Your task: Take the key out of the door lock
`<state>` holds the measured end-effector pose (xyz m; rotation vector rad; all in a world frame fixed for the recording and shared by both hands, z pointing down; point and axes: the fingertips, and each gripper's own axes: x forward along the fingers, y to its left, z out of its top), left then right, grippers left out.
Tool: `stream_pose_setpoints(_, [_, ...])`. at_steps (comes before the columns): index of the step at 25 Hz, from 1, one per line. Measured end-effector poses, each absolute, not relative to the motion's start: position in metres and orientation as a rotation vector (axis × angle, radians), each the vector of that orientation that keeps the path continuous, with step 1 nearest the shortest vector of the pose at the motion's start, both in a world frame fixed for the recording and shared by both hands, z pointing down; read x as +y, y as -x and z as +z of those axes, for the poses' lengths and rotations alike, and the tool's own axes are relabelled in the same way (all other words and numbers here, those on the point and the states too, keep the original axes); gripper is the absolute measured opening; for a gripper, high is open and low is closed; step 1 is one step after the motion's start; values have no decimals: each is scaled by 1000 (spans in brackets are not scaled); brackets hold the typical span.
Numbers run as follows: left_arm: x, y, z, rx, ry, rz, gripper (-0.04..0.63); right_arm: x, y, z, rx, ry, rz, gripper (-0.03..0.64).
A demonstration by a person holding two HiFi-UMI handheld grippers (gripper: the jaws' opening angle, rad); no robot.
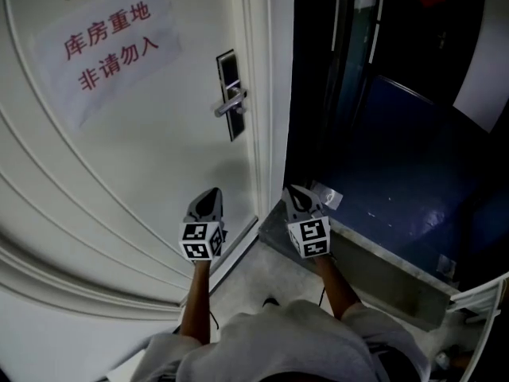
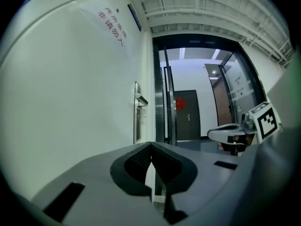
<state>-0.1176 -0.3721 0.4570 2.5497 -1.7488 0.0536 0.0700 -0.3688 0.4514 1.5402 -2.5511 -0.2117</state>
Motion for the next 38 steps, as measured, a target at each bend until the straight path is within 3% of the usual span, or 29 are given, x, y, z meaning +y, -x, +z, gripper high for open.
stream_pose_setpoints(10, [-471, 116, 468, -1738, -2560, 84, 18, -476, -55, 461, -2577, -1518, -196, 23])
stream_pose_setpoints(30, [-498, 130, 467, -1630, -2619, 100, 18, -511, -8, 458, -2570, -1545, -180, 23])
stream_pose_setpoints(38, [-497, 131, 471, -1627, -2610, 98, 18, -525, 0, 437, -2562, -1475, -321, 23])
